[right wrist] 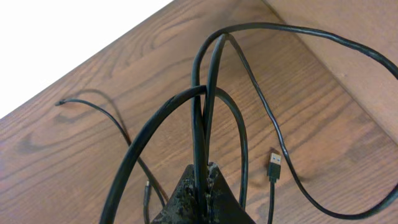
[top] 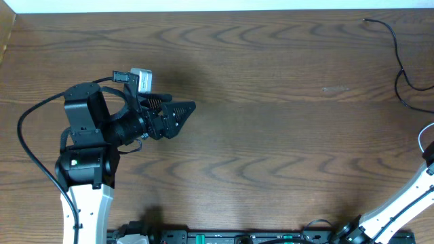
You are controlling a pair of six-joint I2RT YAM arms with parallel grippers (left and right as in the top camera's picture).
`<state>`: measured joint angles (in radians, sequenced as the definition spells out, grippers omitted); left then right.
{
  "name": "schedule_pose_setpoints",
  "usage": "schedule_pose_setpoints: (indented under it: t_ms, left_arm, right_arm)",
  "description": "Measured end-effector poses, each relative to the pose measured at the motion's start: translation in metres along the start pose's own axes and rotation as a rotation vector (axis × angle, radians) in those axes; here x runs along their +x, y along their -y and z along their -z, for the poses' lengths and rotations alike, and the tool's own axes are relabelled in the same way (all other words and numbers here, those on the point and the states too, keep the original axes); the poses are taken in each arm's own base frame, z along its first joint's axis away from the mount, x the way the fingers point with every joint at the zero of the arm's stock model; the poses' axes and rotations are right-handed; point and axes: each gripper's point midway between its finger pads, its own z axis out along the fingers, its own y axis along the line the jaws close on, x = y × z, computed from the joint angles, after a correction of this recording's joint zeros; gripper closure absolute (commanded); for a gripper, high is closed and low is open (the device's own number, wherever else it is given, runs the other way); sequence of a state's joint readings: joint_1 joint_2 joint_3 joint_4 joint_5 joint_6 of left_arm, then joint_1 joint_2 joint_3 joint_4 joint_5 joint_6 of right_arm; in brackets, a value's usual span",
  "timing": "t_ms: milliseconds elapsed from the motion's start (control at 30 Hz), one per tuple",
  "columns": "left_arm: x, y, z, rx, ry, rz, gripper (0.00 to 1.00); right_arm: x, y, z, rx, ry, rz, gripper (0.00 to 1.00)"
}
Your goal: Untangle cables
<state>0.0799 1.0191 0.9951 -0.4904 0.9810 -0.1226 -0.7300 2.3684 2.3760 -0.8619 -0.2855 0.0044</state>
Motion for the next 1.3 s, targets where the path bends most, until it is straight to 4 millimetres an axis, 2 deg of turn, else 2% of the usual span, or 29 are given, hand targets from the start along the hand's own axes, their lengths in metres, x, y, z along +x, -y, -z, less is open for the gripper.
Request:
schedule_pose_setpoints:
  t_ms: [300, 400, 533, 633, 667, 700, 767, 867, 967, 1100, 1200, 1300]
  left_arm:
    - [0.0, 0.0, 0.0, 0.0, 0.0, 0.0, 0.07]
    - [0.0, 0.0, 0.0, 0.0, 0.0, 0.0, 0.07]
    - [0.0, 0.0, 0.0, 0.0, -0.001, 0.001, 0.07]
    - [0.0, 0.0, 0.0, 0.0, -0.001, 0.001, 0.07]
    - [0.0, 0.0, 0.0, 0.0, 0.0, 0.001, 0.07]
    - [0.0, 0.0, 0.0, 0.0, 0.0, 0.001, 0.07]
    - [0.0, 0.0, 0.0, 0.0, 0.0, 0.0, 0.07]
    - [0.0, 0.0, 0.0, 0.0, 0.0, 0.001, 0.07]
    - [0.0, 0.0, 0.0, 0.0, -0.001, 0.001, 0.07]
    - [0.002, 0.0, 0.0, -0.001, -0.005, 0.007, 0.07]
    - [0.002, 0.0, 0.0, -0.001, -0.006, 0.008, 0.07]
    - [0.002, 0.0, 0.0, -0.001, -0.007, 0.009, 0.07]
  right_arm:
    - [0.008, 0.019, -0.005, 0.101, -0.027, -0.032, 0.99]
    - [0.027, 0.027, -0.023, 0.114, -0.08, -0.053, 0.99]
    - [0.071, 0.042, -0.067, 0.131, -0.194, -0.084, 0.99]
    - [0.087, 0.047, -0.081, 0.137, -0.235, -0.096, 0.97]
    - [0.088, 0.047, -0.082, 0.138, -0.237, -0.097, 0.86]
    - [0.088, 0.047, -0.082, 0.14, -0.236, -0.105, 0.63]
    - [0.088, 0.047, -0.081, 0.143, -0.236, -0.112, 0.01]
    - [0.09, 0.041, -0.081, 0.108, -0.246, -0.121, 0.01]
    - [0.085, 0.031, -0.072, 0.067, -0.257, -0.131, 0.01]
    - [0.051, 0.02, -0.049, 0.04, -0.186, -0.132, 0.01]
    - [0.019, 0.009, -0.023, 0.023, -0.109, -0.141, 0.01]
    - [0.004, 0.002, -0.003, 0.016, -0.066, -0.154, 0.01]
